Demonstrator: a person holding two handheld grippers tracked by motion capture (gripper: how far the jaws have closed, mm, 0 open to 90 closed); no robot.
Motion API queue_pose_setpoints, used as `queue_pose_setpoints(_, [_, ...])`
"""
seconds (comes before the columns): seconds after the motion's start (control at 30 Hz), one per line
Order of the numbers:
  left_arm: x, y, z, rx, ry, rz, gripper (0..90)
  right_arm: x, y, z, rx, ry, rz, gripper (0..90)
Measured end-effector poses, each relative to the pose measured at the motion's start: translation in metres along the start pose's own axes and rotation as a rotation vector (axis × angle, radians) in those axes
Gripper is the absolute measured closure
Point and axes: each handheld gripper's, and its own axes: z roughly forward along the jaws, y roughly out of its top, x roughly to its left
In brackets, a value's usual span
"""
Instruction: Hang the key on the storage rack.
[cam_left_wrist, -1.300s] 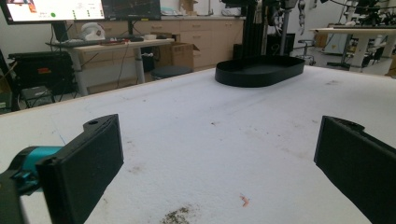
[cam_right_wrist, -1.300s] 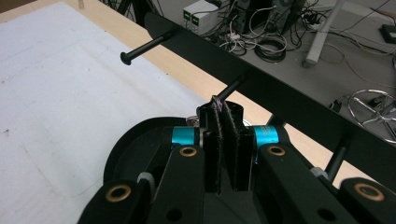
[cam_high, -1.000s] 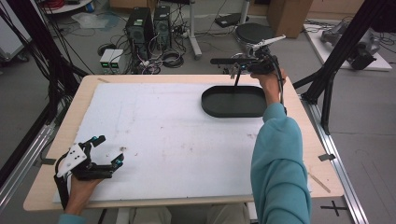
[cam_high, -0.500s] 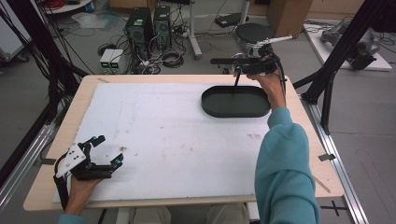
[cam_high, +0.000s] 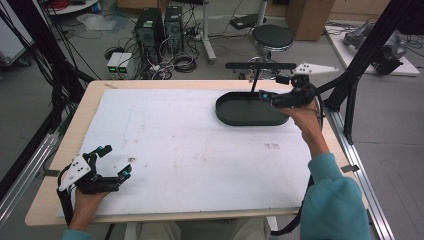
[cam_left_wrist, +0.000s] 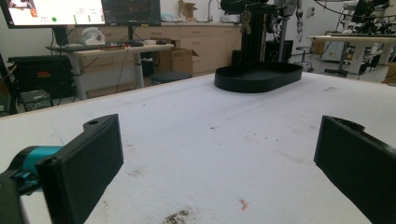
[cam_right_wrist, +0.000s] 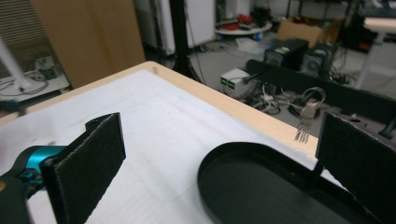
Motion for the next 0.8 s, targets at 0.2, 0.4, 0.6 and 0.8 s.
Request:
queue_pose_setpoints(0.2, [0.000, 0.000, 0.000, -0.004, 0.002, 0.003, 1.7, 0.016, -0.051, -0.020, -0.064, 0.044, -0.020, 0.6])
queue_pose_setpoints(0.4, [0.000, 0.000, -0.001, -0.008, 0.002, 0.004, 1.7, 0.026, -0.100, -0.031, -0.131, 0.057, -0.008, 0.6])
queue_pose_setpoints(0.6, [-0.001, 0.000, -0.001, -0.013, 0.001, 0.013, 1.7, 0.032, -0.140, -0.037, -0.165, 0.053, 0.000, 0.6])
queue_pose_setpoints(0.8, [-0.002, -0.001, -0.002, -0.020, 0.002, 0.014, 1.7, 0.040, -0.173, -0.042, -0.208, 0.033, -0.021, 0.6])
